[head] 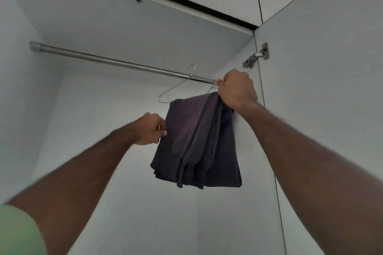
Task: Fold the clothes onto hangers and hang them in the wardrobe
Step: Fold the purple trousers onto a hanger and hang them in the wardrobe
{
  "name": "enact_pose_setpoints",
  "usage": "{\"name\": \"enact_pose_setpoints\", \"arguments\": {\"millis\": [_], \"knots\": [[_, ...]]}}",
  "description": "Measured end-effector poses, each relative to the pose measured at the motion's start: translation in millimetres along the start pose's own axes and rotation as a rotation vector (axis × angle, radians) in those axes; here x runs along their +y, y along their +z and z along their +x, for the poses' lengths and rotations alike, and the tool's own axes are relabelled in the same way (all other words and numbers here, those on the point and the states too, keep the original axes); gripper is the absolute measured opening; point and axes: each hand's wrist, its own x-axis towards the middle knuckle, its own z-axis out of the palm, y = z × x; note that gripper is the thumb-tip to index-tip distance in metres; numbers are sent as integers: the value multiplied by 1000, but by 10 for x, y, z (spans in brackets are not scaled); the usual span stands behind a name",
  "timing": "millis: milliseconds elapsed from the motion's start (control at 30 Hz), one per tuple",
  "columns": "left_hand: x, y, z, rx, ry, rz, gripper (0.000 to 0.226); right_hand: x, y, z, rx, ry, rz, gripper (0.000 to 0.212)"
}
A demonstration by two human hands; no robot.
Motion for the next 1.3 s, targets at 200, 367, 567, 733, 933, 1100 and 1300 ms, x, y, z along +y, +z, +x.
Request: {"name": "enact_pose_setpoints", "arguments": {"millis": [200, 367, 567, 733, 933, 1100, 1300], "knots": [[-319, 247, 787, 67, 22, -43, 23, 112, 648, 673, -1, 28, -6, 28], [-534, 480, 1263, 111, 68, -37, 25, 214, 1036, 964, 28, 42, -19, 28], [-728, 705, 1639, 103, 112, 2, 27, 306, 1294, 1185, 54, 66, -51, 29], [-771, 748, 1814, 143, 125, -21, 31, 364, 1357, 1308, 72, 70, -82, 28], [-776, 870, 1886, 123, 148, -37, 31, 395, 1424, 1341, 75, 95, -133, 29], [-811, 939, 1878, 100, 159, -46, 22, 422, 1472, 1326, 63, 125, -203, 29], [-818, 965, 1867, 101, 158, -62, 21, 456, 1483, 1313, 64, 141, -228, 29]]}}
